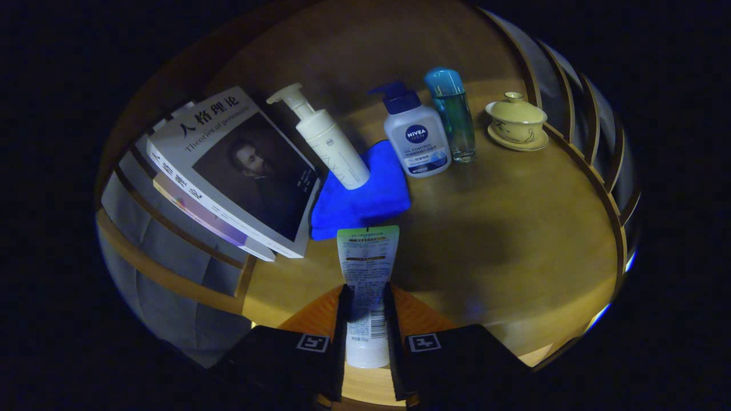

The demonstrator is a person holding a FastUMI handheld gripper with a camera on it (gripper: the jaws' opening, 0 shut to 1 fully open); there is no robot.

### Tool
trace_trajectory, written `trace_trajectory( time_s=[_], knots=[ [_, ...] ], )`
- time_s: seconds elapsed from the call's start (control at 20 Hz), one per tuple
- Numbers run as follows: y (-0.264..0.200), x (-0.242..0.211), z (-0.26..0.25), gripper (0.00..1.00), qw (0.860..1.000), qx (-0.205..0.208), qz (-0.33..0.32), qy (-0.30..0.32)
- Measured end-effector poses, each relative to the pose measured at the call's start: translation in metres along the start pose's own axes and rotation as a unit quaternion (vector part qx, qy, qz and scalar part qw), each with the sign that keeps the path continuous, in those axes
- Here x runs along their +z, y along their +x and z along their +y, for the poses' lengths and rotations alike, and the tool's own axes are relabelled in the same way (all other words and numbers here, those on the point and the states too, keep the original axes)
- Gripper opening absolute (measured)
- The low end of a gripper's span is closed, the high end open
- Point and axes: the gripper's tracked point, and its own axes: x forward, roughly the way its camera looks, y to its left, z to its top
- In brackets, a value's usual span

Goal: Pull open the drawer, take out the items inside it, and place them on the countertop above the cabinet.

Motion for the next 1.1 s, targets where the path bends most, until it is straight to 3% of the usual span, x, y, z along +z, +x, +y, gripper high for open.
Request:
trace_trajectory(
  time_s=[0.15,0.4,0.6,0.8,1.1],
  knots=[
    [-0.004,0.002,0.005,0.43,1.0,0.005,-0.017,-0.017],
    [-0.034,0.012,0.023,0.98,0.996,0.003,-0.069,-0.059],
    [-0.062,-0.004,0.041,0.98,0.989,0.005,-0.104,-0.106],
    [-0.088,-0.033,0.054,0.98,0.985,0.027,-0.141,-0.098],
    [-0.12,-0.087,0.05,0.98,0.974,0.022,-0.187,-0.124]
  ],
)
